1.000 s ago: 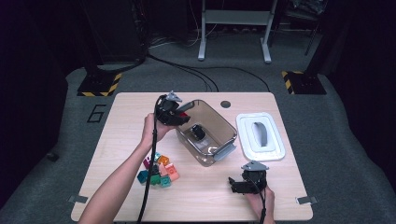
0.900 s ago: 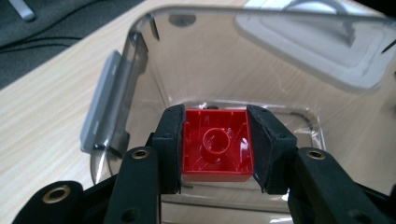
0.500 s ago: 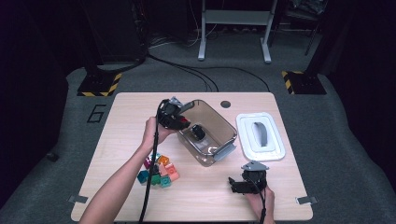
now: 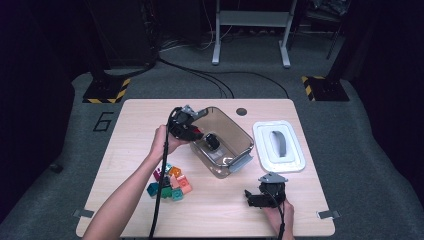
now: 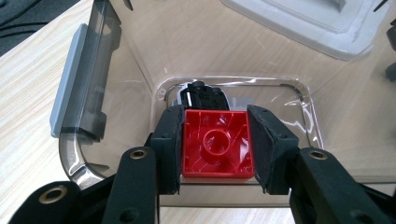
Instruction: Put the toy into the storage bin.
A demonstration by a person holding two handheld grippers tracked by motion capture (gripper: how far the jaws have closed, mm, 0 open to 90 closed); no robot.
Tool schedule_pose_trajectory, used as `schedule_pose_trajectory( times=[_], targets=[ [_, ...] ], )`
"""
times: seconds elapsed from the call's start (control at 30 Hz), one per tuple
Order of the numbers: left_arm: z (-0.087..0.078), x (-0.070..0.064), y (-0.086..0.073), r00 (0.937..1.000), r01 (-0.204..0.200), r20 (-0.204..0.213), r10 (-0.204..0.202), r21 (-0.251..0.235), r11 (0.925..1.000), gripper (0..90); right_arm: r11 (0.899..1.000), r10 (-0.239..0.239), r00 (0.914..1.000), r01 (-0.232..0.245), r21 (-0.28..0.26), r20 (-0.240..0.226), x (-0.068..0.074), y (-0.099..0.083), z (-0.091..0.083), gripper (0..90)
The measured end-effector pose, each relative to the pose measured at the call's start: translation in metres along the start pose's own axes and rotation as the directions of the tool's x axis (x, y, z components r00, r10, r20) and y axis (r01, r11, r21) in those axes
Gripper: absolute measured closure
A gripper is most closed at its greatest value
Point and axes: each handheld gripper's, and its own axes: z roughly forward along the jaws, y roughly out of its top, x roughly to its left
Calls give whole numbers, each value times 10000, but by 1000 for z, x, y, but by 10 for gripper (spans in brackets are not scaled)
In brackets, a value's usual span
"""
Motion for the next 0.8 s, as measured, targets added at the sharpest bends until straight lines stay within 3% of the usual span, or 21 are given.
schedule_pose_trajectory(
  times=[0.2,0.4,0.6,0.8],
  targets=[
    [-10,-2,-4,9998,148,99,-146,-196,9997,442,10000,3,10000,-3,0,0,0,0,0,57],
    [-34,-6,-15,9997,230,-62,-235,-820,9964,304,10000,7,10000,-7,8,1,0,0,0,57],
    [-59,-4,-38,9974,509,-444,-575,-1370,9893,223,10000,5,10000,-5,7,3,0,0,0,57],
    [-75,3,-70,9932,765,-761,-878,-1409,9871,184,10000,5,10000,-5,7,13,0,0,0,59]
  ],
)
